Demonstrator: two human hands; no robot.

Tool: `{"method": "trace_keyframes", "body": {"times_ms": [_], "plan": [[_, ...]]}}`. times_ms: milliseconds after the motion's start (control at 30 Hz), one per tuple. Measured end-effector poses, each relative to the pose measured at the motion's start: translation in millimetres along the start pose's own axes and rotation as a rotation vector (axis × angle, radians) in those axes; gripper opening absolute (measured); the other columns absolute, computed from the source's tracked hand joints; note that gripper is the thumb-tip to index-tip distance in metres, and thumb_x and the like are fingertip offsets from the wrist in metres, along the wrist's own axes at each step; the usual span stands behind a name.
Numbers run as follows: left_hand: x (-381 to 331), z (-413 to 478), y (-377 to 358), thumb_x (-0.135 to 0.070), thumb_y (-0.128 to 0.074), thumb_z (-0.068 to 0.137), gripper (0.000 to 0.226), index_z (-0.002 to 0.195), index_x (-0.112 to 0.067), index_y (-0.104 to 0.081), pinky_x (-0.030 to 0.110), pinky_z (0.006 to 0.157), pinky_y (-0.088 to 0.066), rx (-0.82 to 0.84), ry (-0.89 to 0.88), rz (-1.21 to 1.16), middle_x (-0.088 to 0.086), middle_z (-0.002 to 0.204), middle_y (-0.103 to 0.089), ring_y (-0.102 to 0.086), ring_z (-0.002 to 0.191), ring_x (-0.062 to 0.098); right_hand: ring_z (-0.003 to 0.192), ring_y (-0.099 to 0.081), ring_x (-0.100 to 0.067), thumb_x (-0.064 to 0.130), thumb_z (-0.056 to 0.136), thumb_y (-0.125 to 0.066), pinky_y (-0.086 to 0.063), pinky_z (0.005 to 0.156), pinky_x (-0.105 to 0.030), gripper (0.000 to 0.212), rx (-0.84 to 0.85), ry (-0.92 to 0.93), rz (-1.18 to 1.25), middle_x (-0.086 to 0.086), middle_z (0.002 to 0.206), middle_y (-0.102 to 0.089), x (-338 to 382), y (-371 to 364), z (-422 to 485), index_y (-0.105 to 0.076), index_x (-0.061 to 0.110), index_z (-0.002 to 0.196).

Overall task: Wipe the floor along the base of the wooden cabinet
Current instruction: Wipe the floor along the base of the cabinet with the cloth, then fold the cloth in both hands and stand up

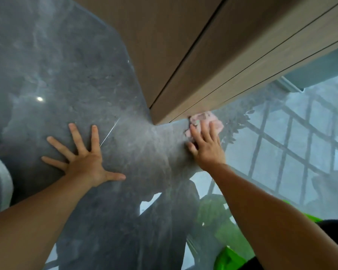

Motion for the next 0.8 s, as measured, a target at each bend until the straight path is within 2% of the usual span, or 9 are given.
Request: {"method": "trace_keyframes", "body": {"times_ms": [67, 133, 233, 333, 433, 500, 633, 733, 800], "plan": [[1.1, 2.0, -1.2, -0.095, -0.043, -0.003, 0.168, 0.125, -0.043, 0.051, 0.086, 0.098, 0.006, -0.025, 0.011, 0.002, 0.007, 0.133, 0.066, 0.064, 0.104, 0.05, 0.15, 0.008, -0.038, 0.057, 0.096, -0.025, -0.004, 0.121, -0.056, 0.066, -0.025, -0.527, 0.265, -0.009, 0.166, 0.0, -29.8, -3.5, -8.7, -0.011, 0.033, 0.155], [3.8, 2.3, -2.2, -0.095, -0.044, -0.003, 0.168, 0.124, -0.043, 0.052, 0.085, 0.098, 0.005, -0.03, 0.027, 0.008, 0.008, 0.132, 0.066, 0.065, 0.101, 0.049, 0.15, 0.011, -0.039, 0.057, 0.093, -0.026, -0.001, 0.118, -0.06, 0.073, -0.004, -0.717, 0.358, -0.012, 0.165, 0.006, 0.0, -7.6, -18.4, -0.006, 0.026, 0.156], [-1.8, 0.4, 3.3, -0.095, -0.054, 0.005, 0.168, 0.122, -0.042, 0.054, 0.084, 0.101, 0.004, -0.043, 0.034, 0.02, 0.007, 0.129, 0.068, 0.061, 0.106, 0.05, 0.149, 0.011, -0.039, 0.052, 0.085, -0.04, -0.004, 0.119, -0.058, 0.082, -0.033, -0.385, 0.442, -0.012, 0.165, 0.003, 96.6, 3.6, -29.6, -0.008, 0.023, 0.155], [-9.5, -7.0, 6.6, -0.089, -0.068, 0.019, 0.169, 0.128, -0.038, 0.051, 0.081, 0.105, -0.002, -0.056, 0.072, 0.057, 0.012, 0.132, 0.066, 0.045, 0.126, 0.058, 0.148, -0.016, -0.032, 0.023, 0.081, -0.058, -0.022, 0.12, -0.042, 0.08, -0.075, -0.056, 0.818, -0.006, 0.16, -0.025, 160.0, 26.9, -62.2, -0.023, 0.027, 0.153], [-37.0, -17.8, 16.1, -0.078, -0.078, 0.037, 0.155, 0.146, -0.036, 0.024, 0.075, 0.11, -0.015, -0.144, 0.039, -0.007, 0.017, 0.155, 0.035, 0.015, 0.142, 0.058, 0.131, -0.036, -0.032, 0.016, 0.081, -0.058, -0.043, 0.105, -0.042, 0.075, -0.255, -0.418, 0.915, -0.006, 0.153, -0.03, 116.8, 33.8, -81.7, -0.031, 0.039, 0.148], [-79.9, -32.1, 20.2, -0.07, -0.078, 0.047, 0.131, 0.146, -0.043, 0.003, 0.065, 0.109, -0.031, -0.265, -0.193, -0.006, 0.014, 0.16, -0.004, -0.015, 0.14, 0.05, 0.122, -0.041, -0.037, 0.017, 0.082, -0.057, -0.044, 0.102, -0.042, 0.074, -0.096, -0.489, 0.888, -0.011, 0.147, -0.031, 104.2, 16.0, -82.6, -0.031, 0.042, 0.147], [-134.3, -39.5, 5.4, -0.027, -0.076, 0.07, 0.093, 0.145, -0.036, -0.022, 0.042, 0.101, -0.047, -0.172, -0.343, -0.288, 0.009, 0.141, -0.05, -0.053, 0.122, 0.033, 0.115, -0.056, -0.04, 0.011, 0.086, -0.056, -0.044, 0.096, -0.034, 0.078, 0.193, -0.447, 1.069, -0.021, 0.131, -0.052, 108.5, -5.2, -64.5, -0.021, 0.031, 0.153], [-157.3, -26.9, -3.8, -0.021, -0.062, 0.088, 0.038, 0.126, -0.021, -0.057, 0.04, 0.09, -0.055, 0.033, -0.323, -0.427, 0.016, 0.121, -0.067, -0.064, 0.105, 0.029, 0.109, -0.063, -0.036, 0.02, 0.087, -0.061, -0.047, 0.088, -0.034, 0.05, 0.207, -0.544, 1.159, -0.02, 0.122, -0.066, 100.6, -4.9, -57.6, -0.052, 0.015, 0.136], [-171.8, -30.7, 1.3, -0.002, -0.062, 0.084, 0.025, 0.106, -0.012, -0.068, 0.039, 0.077, -0.055, 0.123, -0.357, -0.445, 0.017, 0.105, -0.071, -0.066, 0.093, 0.028, 0.087, -0.061, -0.026, 0.02, 0.085, -0.065, -0.047, 0.076, -0.036, 0.038, 0.18, -0.668, 1.387, -0.02, 0.106, -0.07, 93.7, -3.7, -67.1, -0.065, 0.007, 0.121]]}}
Point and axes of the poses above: each hand's wrist, its own z-axis towards the middle knuckle, its own y-axis out of the back of the hand, x = y × z, the point moved 9 cm from there along z, towards the middle knuckle
